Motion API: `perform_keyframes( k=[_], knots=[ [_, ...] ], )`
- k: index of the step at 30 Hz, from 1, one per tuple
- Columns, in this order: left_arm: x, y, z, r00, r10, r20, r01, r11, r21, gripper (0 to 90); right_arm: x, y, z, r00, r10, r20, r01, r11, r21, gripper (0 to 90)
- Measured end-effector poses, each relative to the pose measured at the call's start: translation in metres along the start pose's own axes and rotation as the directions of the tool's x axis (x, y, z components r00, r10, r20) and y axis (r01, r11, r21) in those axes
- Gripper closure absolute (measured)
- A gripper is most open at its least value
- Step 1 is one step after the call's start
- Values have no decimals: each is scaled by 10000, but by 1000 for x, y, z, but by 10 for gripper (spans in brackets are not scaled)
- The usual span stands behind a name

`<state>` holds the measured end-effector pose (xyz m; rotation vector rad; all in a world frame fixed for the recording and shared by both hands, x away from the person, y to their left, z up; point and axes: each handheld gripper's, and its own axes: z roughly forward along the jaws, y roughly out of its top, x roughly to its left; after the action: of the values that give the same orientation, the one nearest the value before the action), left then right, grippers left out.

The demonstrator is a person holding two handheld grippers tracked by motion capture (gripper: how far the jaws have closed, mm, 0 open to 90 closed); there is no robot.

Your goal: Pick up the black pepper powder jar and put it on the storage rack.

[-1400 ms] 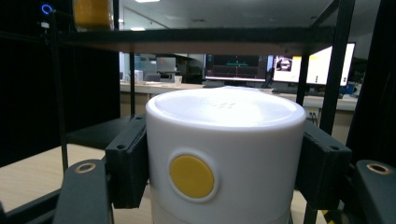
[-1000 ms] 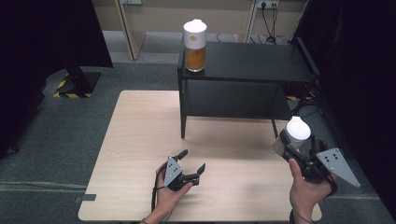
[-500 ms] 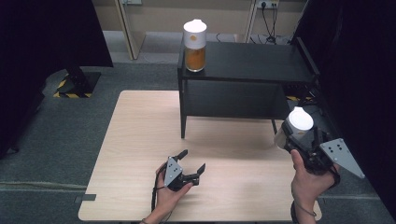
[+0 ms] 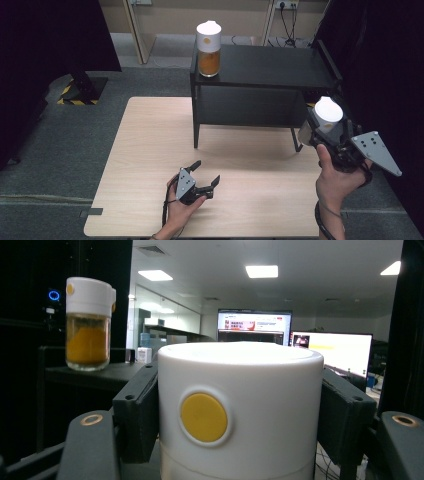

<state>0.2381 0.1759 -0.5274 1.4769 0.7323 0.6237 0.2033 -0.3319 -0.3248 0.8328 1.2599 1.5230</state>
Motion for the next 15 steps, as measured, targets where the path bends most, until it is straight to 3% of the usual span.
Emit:
perform_keyframes(
  k=[15],
  knots=[
    [0, 0, 0, 10000, -3, 17, 3, 10000, 5, 135, -5, 36, 32, 9998, -216, -9, 215, 9985, -497, 309]
  ],
)
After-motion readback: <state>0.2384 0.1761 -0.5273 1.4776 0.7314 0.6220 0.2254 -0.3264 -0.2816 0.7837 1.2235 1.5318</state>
